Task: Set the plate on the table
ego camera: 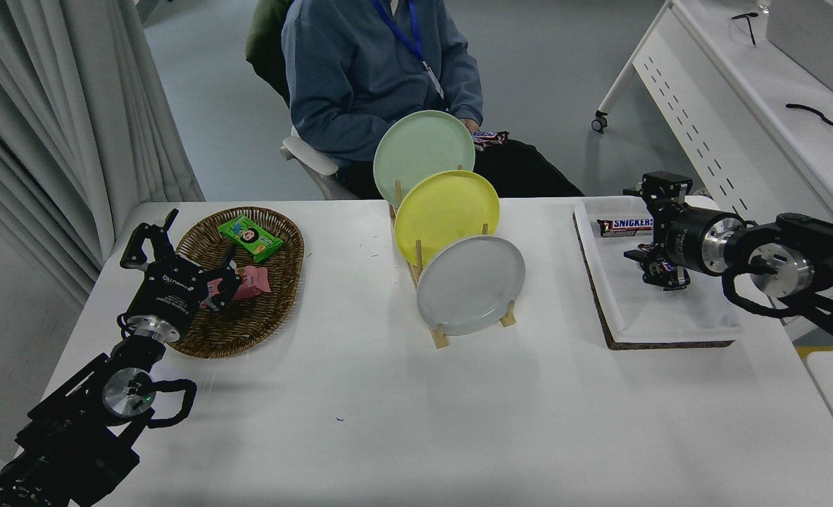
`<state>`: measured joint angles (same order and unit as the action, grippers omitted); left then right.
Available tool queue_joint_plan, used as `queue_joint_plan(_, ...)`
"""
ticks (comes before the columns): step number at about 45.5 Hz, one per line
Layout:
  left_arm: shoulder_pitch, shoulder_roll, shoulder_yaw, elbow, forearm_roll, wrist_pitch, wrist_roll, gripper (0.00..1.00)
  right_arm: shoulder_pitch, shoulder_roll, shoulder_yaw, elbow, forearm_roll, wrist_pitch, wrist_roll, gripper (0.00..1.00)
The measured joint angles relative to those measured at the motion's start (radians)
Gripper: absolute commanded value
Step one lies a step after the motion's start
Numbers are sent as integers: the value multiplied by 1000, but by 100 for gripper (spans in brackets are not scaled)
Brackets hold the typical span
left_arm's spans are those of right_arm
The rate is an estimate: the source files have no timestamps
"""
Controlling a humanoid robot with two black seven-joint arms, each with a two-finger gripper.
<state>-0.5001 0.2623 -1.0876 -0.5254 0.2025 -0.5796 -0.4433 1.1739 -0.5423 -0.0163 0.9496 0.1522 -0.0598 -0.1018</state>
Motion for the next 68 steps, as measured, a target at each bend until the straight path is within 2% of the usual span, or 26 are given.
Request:
queue_joint_plan(23,0,0,0,0,0,0,0,100,-20,77,40,4,193,-14,-9,100)
queue_joint_plan(39,0,0,0,0,0,0,0,100,-35,104,50,-7,264,52,-9,100)
queue_joint_plan(60,0,0,0,0,0,0,0,100,-66,217,77,-115,365,94,-10,100)
queue_joint_plan(68,0,0,0,0,0,0,0,100,-62,267,80,-184,379,96,-10,96)
